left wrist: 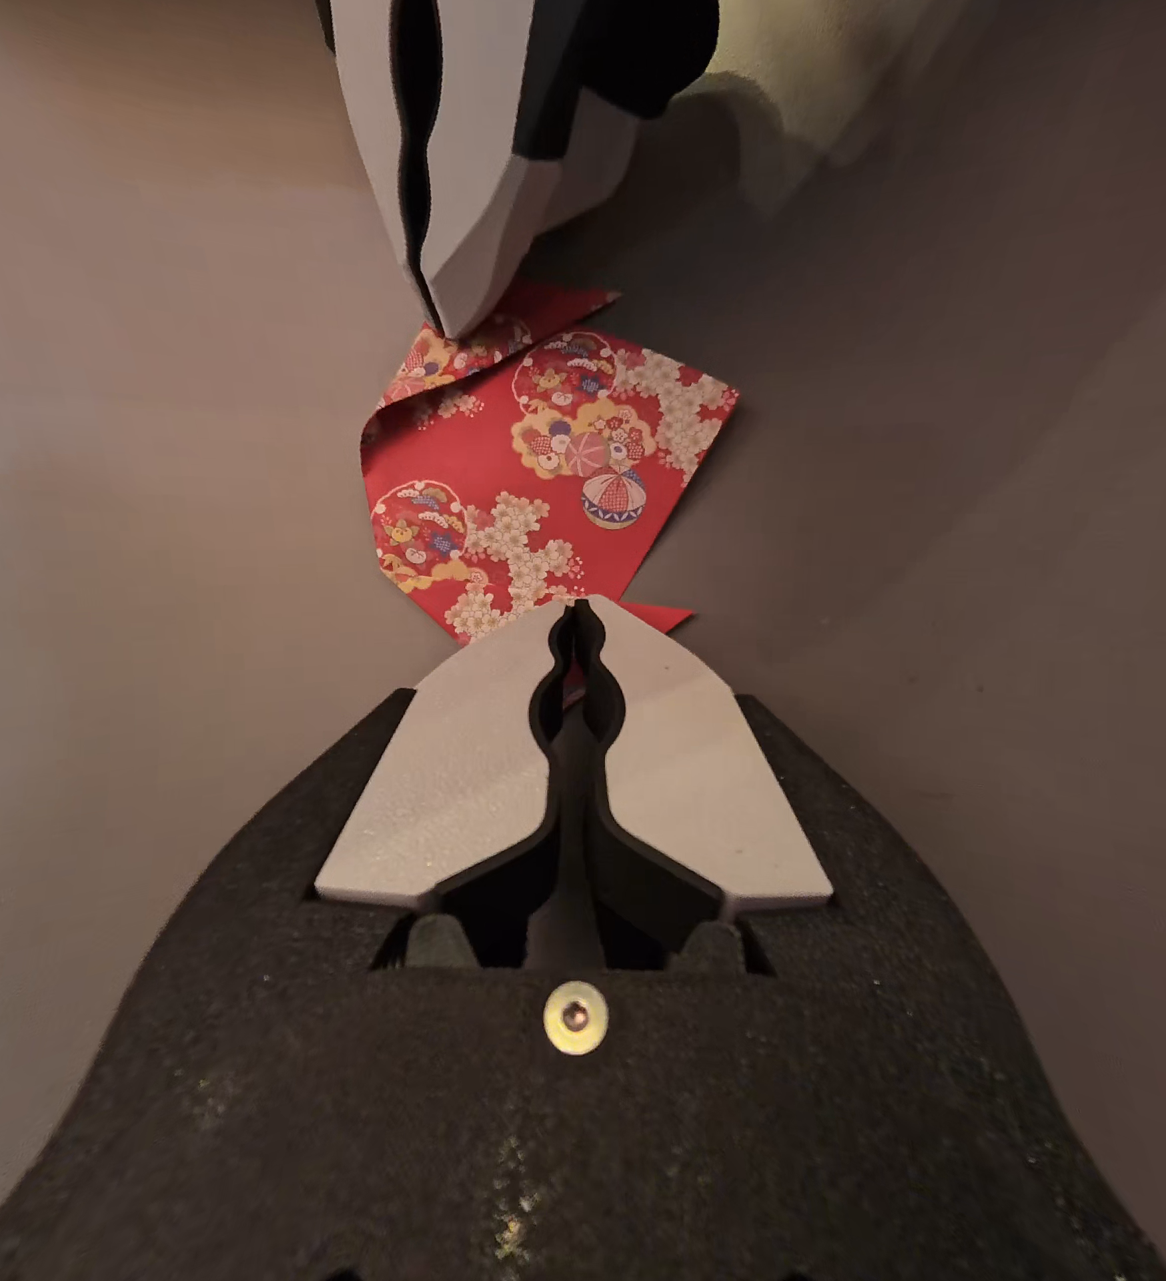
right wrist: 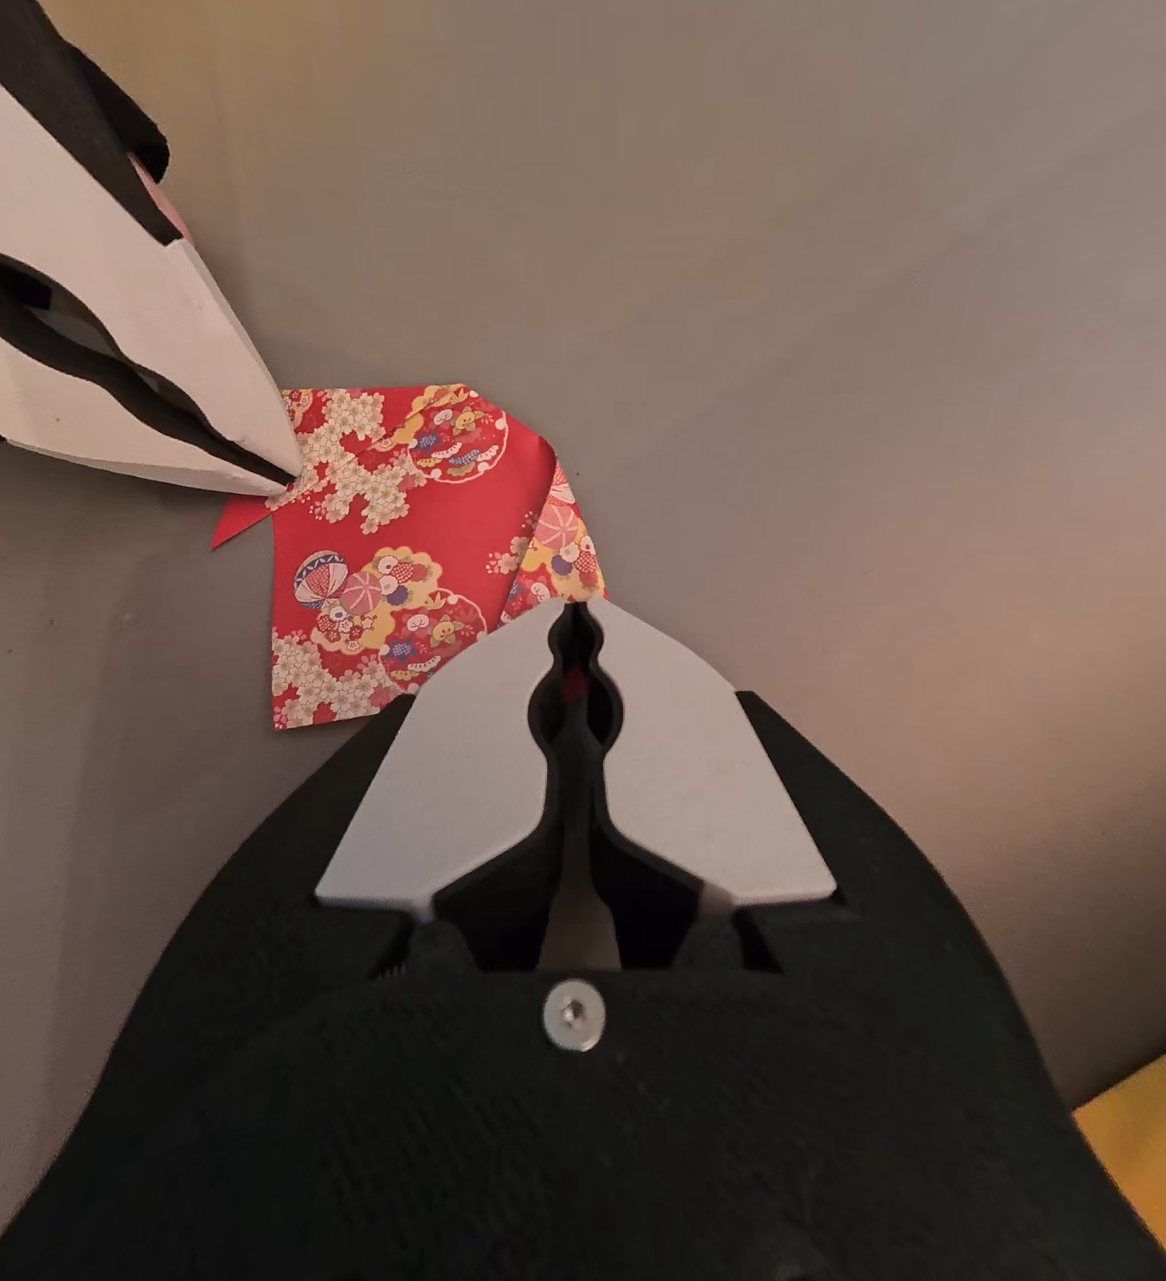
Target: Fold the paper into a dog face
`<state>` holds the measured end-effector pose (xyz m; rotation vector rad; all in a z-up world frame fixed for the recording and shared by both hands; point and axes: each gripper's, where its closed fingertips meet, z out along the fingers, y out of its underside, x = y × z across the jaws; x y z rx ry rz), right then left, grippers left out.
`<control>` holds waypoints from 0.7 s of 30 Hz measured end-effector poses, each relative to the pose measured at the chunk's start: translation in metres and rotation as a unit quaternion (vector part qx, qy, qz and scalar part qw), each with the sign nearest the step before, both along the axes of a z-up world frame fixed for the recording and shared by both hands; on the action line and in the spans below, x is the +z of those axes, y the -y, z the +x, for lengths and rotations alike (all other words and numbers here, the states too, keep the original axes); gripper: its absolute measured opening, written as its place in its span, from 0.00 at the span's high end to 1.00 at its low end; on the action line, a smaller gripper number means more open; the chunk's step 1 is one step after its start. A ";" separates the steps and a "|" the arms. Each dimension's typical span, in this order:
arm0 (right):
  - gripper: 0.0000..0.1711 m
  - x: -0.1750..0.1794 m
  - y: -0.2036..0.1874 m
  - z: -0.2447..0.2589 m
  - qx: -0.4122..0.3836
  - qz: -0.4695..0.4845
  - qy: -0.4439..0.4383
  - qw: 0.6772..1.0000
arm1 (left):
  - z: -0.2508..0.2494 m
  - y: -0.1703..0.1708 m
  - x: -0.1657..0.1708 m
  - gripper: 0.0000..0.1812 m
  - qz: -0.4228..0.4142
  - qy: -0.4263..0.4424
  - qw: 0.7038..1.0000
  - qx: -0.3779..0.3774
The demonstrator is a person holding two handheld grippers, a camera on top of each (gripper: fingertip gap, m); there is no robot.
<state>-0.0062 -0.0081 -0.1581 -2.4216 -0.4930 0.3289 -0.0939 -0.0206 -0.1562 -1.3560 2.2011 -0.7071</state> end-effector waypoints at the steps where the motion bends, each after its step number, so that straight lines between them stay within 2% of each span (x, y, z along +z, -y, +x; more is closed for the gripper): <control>1: 0.98 0.000 0.000 0.000 0.001 0.001 0.002 1.000 | 0.000 0.000 0.000 1.00 -0.004 0.000 1.000 0.002; 21: 0.98 0.000 0.002 0.001 0.060 0.040 0.087 0.994 | 0.002 -0.004 0.001 1.00 -0.024 -0.022 0.999 -0.003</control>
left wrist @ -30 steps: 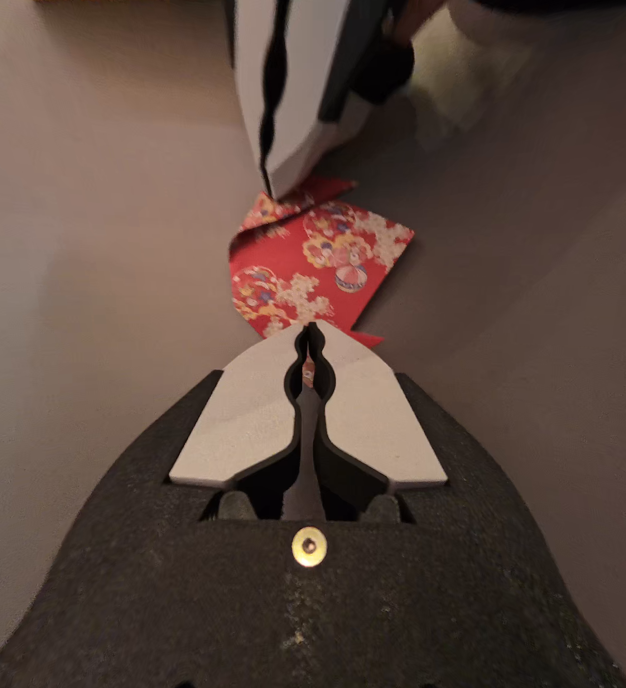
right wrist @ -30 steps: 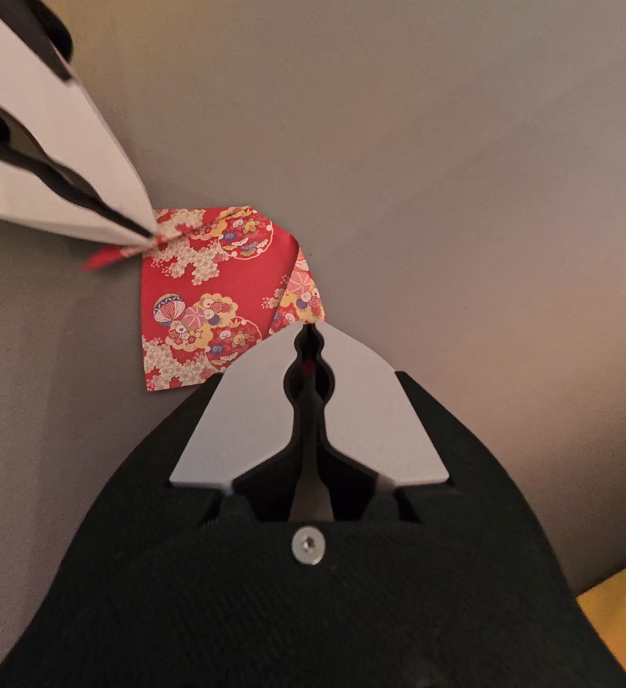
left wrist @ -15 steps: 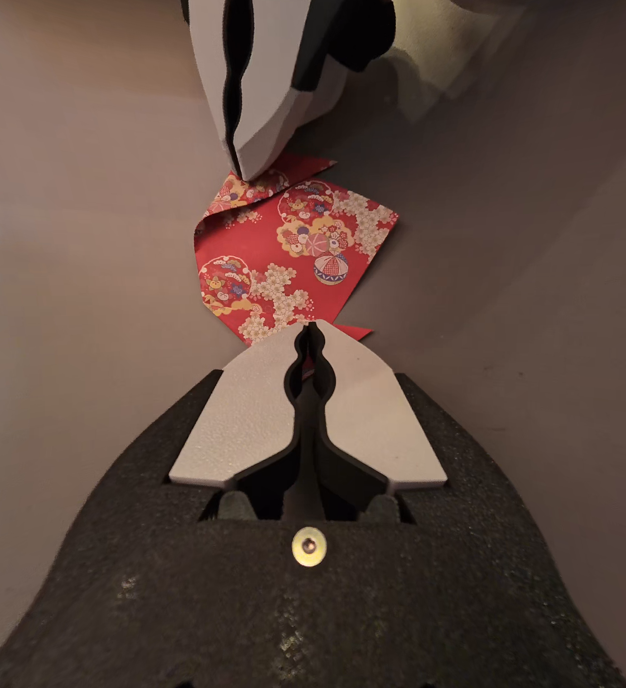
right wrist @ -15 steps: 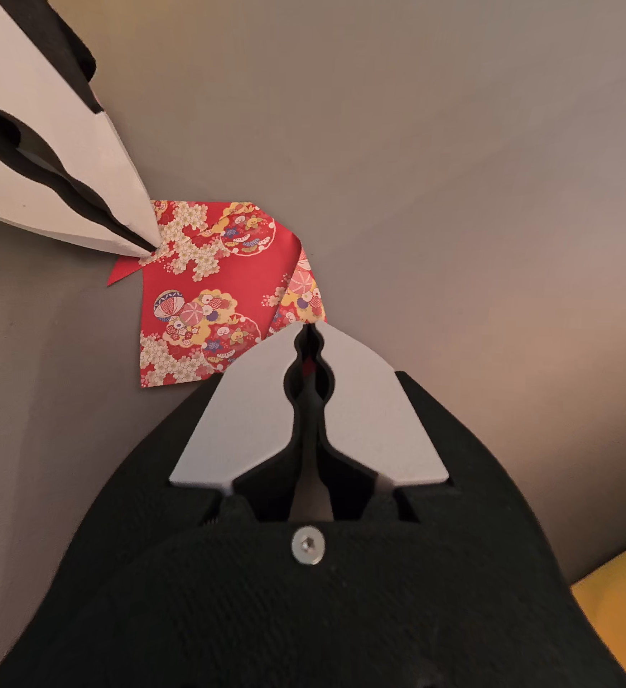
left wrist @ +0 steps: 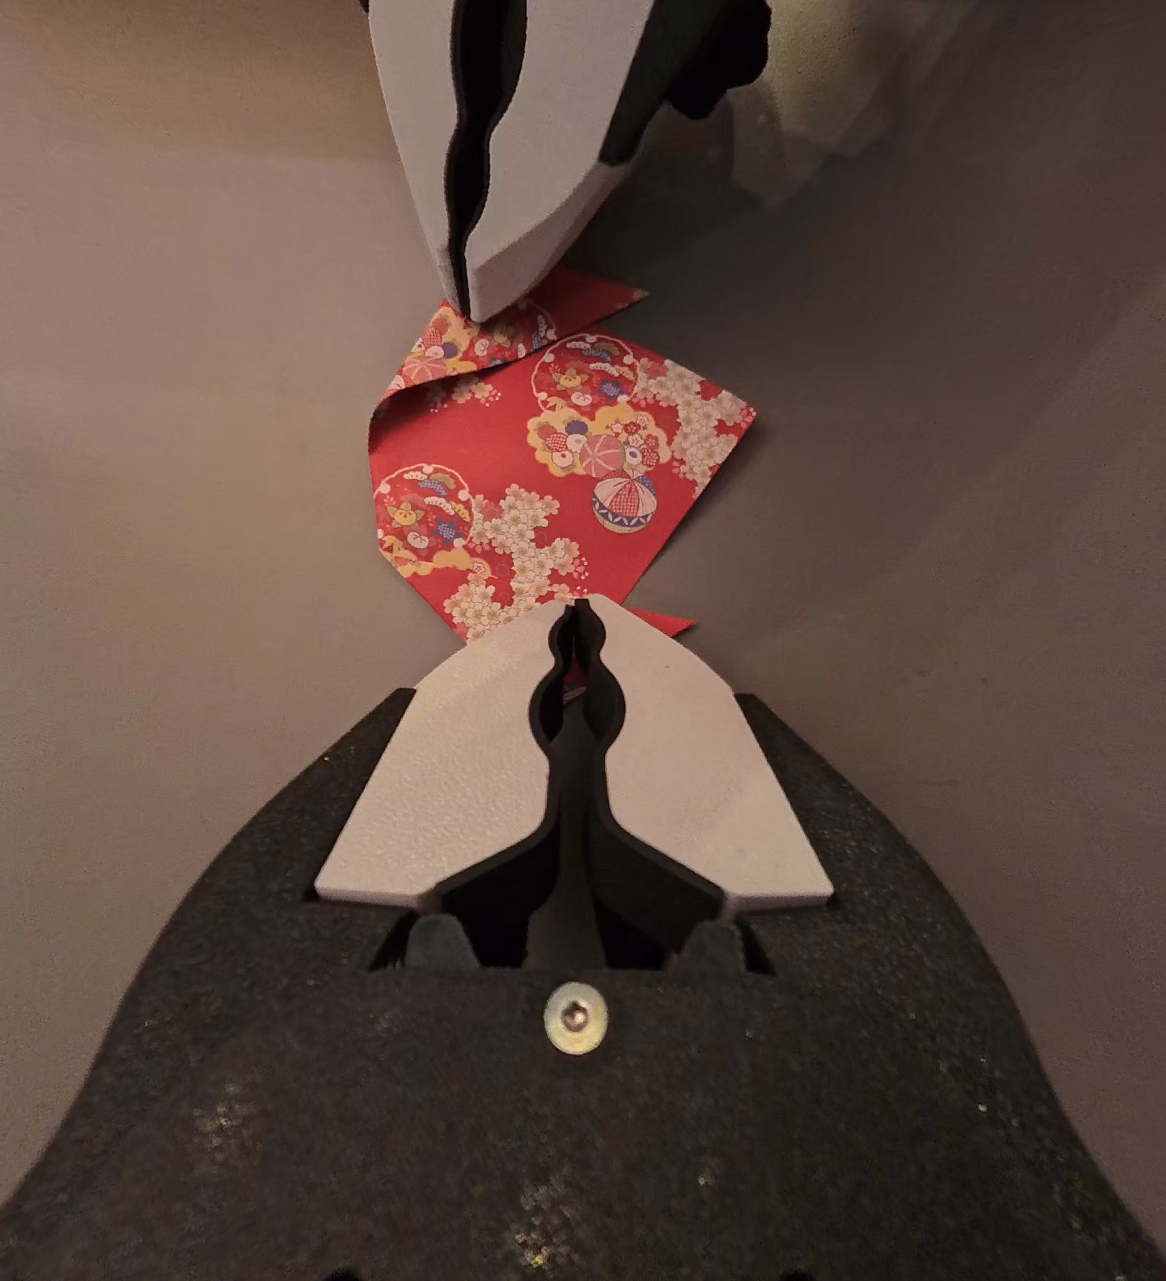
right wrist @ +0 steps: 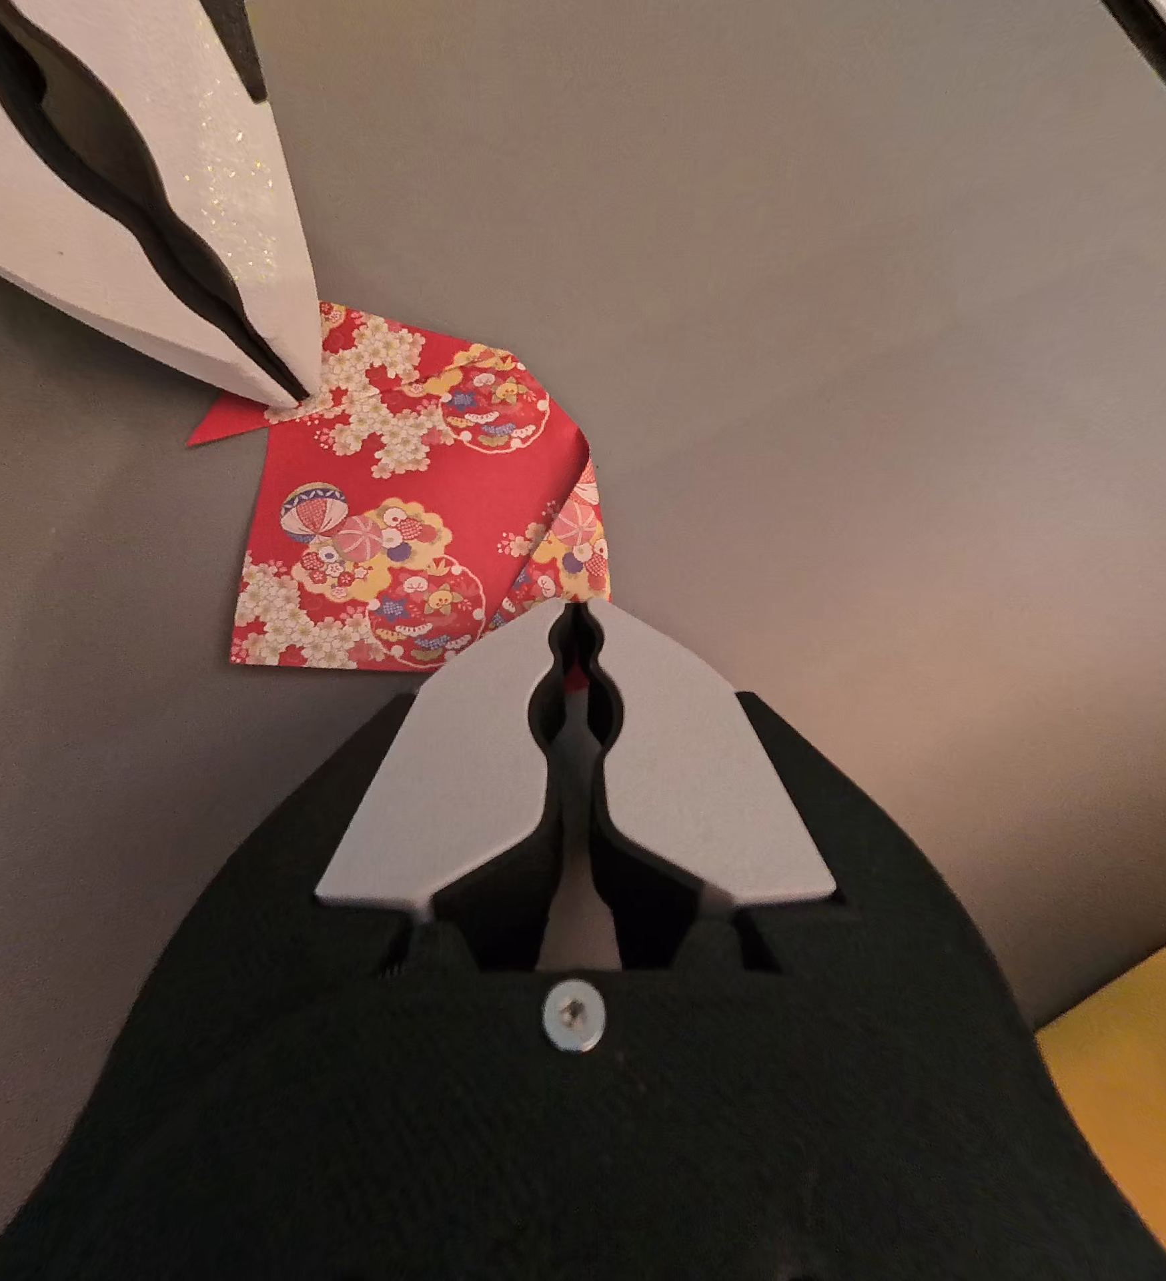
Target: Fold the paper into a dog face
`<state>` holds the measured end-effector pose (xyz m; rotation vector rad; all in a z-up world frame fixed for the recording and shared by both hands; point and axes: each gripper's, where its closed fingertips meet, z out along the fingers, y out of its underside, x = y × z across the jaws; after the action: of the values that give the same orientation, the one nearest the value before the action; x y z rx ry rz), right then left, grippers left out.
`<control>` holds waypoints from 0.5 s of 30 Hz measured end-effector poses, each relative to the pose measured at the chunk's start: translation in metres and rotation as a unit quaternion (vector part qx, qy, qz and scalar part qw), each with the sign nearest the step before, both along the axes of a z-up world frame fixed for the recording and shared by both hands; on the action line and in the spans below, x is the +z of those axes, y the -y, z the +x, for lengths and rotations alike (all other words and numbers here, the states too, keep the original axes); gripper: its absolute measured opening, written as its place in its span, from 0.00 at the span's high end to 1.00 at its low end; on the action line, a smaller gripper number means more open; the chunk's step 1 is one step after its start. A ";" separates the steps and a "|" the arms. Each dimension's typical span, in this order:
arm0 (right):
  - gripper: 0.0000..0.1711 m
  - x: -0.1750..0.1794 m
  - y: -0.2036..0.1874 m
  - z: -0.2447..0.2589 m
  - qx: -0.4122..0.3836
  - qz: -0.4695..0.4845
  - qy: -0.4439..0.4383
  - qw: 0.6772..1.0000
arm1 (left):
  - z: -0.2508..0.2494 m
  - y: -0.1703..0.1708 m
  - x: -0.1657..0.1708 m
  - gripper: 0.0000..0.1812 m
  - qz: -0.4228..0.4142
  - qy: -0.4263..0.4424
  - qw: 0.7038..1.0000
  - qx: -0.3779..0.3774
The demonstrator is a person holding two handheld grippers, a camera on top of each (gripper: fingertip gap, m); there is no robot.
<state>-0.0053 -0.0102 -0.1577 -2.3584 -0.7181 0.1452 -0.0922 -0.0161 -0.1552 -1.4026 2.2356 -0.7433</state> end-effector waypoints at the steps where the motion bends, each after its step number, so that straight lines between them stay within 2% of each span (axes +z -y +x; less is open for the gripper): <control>1: 0.98 0.000 0.000 0.000 0.004 0.002 0.002 1.000 | 0.000 0.000 0.000 1.00 0.000 -0.001 1.000 -0.001; 15: 0.98 0.000 0.002 0.002 0.019 0.021 0.011 1.000 | 0.001 -0.003 0.000 1.00 0.000 -0.008 1.000 -0.004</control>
<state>-0.0035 -0.0121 -0.1575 -2.3110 -0.7696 0.1201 -0.0914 -0.0133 -0.1556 -1.4056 2.2535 -0.7381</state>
